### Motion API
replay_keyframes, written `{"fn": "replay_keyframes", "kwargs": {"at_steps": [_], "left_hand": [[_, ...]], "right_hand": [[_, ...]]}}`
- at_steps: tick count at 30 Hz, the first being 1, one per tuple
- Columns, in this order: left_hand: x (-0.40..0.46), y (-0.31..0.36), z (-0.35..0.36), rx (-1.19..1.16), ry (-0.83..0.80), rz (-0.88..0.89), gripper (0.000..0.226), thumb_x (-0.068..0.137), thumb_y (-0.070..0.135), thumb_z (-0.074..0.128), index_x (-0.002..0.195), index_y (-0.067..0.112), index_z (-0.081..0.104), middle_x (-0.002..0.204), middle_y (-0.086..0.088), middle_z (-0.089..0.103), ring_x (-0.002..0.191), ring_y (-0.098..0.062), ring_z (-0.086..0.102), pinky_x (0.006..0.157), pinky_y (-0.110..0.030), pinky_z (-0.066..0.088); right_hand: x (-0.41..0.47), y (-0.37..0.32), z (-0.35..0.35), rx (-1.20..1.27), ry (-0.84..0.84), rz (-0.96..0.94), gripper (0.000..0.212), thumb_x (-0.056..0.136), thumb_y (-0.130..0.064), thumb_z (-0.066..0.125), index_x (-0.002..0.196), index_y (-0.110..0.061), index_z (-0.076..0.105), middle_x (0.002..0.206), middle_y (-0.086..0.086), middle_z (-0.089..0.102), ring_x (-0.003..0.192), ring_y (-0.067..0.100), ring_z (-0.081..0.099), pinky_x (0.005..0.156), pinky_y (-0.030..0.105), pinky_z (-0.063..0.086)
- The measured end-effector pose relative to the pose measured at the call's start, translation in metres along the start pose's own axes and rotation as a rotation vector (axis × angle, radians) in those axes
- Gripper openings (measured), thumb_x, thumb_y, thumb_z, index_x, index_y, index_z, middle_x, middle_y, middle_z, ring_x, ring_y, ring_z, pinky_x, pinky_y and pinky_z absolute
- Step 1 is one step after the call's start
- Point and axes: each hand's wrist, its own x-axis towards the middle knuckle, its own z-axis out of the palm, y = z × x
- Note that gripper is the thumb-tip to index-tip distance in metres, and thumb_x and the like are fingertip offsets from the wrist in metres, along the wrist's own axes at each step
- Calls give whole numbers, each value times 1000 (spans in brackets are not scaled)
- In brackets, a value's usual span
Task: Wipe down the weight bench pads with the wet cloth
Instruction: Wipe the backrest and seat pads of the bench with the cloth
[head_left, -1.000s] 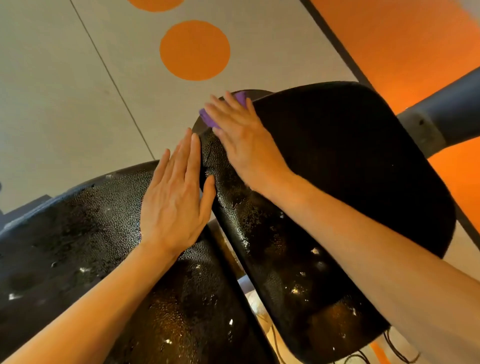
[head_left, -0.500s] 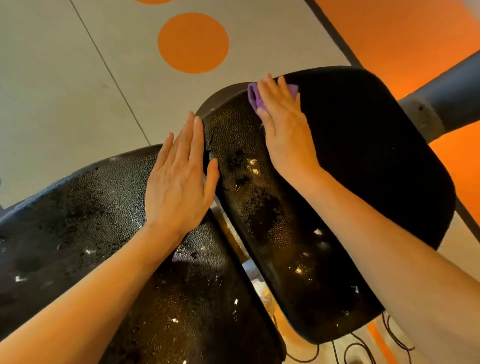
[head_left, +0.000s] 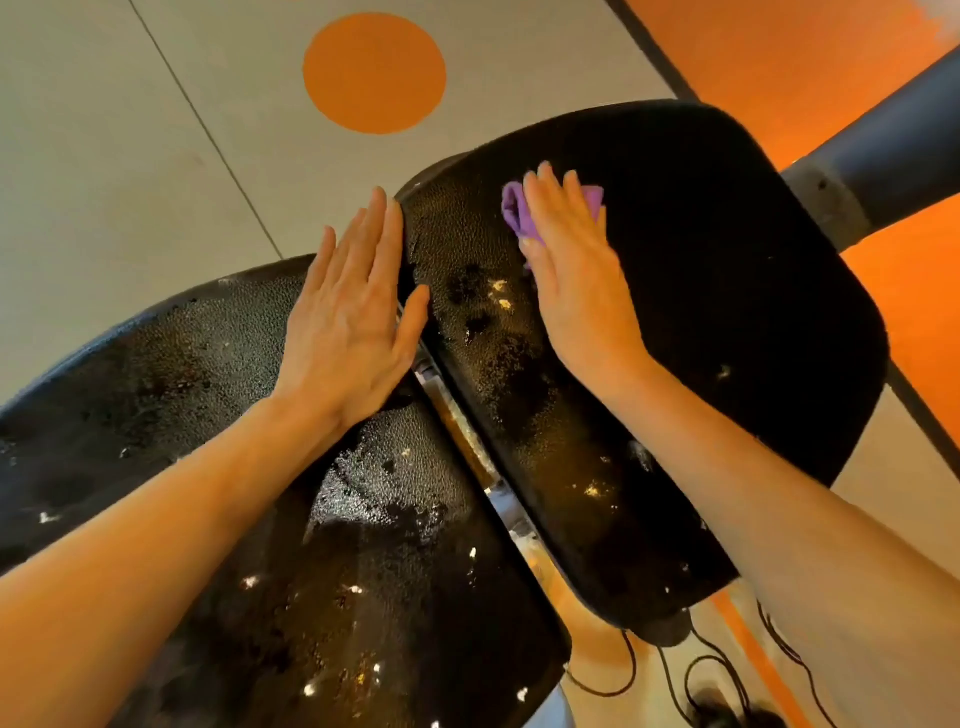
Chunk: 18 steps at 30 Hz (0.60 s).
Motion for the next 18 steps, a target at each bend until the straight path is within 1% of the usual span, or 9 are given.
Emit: {"fn": "replay_keyframes", "kwargs": {"at_steps": [2,4,6,8,10,11,13,16,18], "left_hand": [[-8,-6,-8,5,-13,22,68,103,47,21,158,11,4,166,-8,2,154,-20,3,126,-39,2],[-24,-12,-16,6,-13,3,68,103,47,21,158,12,3,166,-7,1,154,-20,1,126,-39,2],[-43,-17,-20,5,-13,-35,67,103,46,22,158,11,4,166,-7,1,154,-20,0,126,-39,1],[-59,-21,-21,9,-13,-63,68,103,45,25,158,10,7,166,-8,2,154,-20,0,125,-39,0],[-70,-25,-18,20,-9,-72,68,103,44,27,158,9,9,166,-8,2,154,-21,0,125,-37,-1],[-73,-27,-16,28,-11,-70,68,103,44,28,158,9,9,166,-8,2,154,-21,0,125,-37,-2],[-75,-29,-14,42,-3,-57,67,103,44,28,158,8,10,166,-9,2,154,-22,0,125,-36,-2],[-75,-29,-13,53,15,-56,67,104,43,28,158,7,10,167,-9,3,154,-23,1,126,-37,0],[-76,-28,-13,55,22,-55,67,104,43,28,158,7,9,167,-9,2,154,-23,0,126,-37,0]], "right_hand": [[-66,8,-7,-16,-85,-107,52,96,-5,43,146,-9,27,155,6,23,146,19,10,118,48,17],[-114,16,-13,-16,-169,-164,52,97,-9,39,146,-10,23,156,3,21,146,17,8,118,48,17],[-92,8,-15,66,-145,-137,47,98,-12,35,145,-8,29,153,8,27,145,23,17,114,50,27],[-29,-14,1,195,-58,-19,44,100,-8,36,143,-5,32,149,14,32,140,29,28,108,43,38],[32,-36,9,241,58,65,45,101,-11,35,145,-8,29,151,14,28,142,29,22,112,43,33],[42,-38,14,217,65,84,45,101,-14,35,146,-11,28,154,13,24,145,28,14,116,47,24],[12,-25,17,89,-2,-21,45,101,-13,34,146,-13,29,156,8,20,146,24,7,119,48,11],[-83,0,-2,8,-130,-154,49,98,-2,40,145,-9,26,155,6,21,146,19,6,119,46,13],[-92,-2,-4,6,-134,-175,48,96,1,41,143,-5,30,152,6,27,144,16,14,119,31,18]]}}
